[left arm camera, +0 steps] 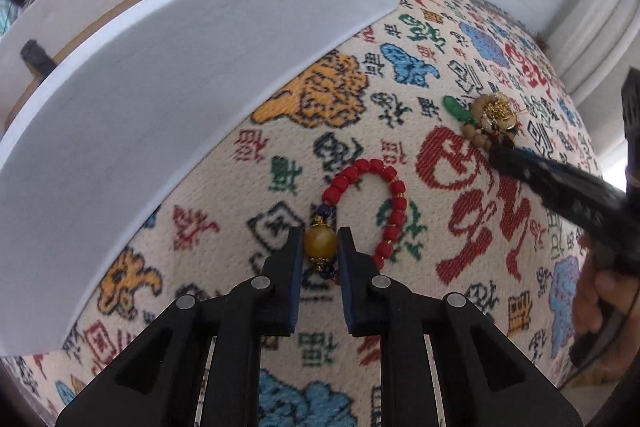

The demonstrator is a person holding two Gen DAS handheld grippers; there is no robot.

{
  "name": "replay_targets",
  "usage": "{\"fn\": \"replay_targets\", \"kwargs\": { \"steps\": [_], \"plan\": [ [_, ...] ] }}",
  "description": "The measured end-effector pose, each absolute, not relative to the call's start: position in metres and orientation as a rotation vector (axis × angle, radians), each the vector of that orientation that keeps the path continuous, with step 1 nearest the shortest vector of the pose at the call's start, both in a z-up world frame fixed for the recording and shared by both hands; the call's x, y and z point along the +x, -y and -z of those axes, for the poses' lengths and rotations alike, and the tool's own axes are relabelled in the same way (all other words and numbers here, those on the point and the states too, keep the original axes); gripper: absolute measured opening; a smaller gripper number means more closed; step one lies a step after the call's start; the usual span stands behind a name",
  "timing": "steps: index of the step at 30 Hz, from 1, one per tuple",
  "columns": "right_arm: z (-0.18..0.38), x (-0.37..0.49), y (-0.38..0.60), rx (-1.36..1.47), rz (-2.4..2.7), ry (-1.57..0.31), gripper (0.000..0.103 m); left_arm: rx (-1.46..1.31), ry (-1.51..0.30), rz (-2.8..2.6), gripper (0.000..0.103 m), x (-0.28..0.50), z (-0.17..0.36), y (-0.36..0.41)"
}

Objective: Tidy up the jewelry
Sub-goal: 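Grasp the small dark pendant with the right tool while the left lifts the red bracelet, then carry the red bracelet and dark pendant into the white box and release both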

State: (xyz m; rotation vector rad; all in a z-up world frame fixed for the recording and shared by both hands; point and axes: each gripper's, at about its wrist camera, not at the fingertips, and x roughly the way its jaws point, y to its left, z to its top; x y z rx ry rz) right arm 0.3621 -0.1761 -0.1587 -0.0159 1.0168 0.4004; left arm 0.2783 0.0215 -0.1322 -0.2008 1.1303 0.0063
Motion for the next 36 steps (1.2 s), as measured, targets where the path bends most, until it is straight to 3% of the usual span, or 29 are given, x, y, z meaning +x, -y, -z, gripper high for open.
{"fn": "replay_targets", "kwargs": {
  "steps": [3, 19, 36],
  "plan": [
    [0.159, 0.367, 0.167, -0.046, -0.369, -1.016, 0.013, -0.214, -1.134, -0.004, 0.016, 0.273, 0.132, -0.026],
    [0.081, 0.276, 0.225, 0.122, -0.476, -0.977, 0.012, -0.378, -1.074, 0.131, 0.015, 0.218, 0.076, -0.049],
    [0.054, 0.238, 0.194, 0.133, -0.609, -0.952, 0.012, -0.538, -1.060, 0.154, 0.015, 0.175, 0.036, -0.096]
  ]
}}
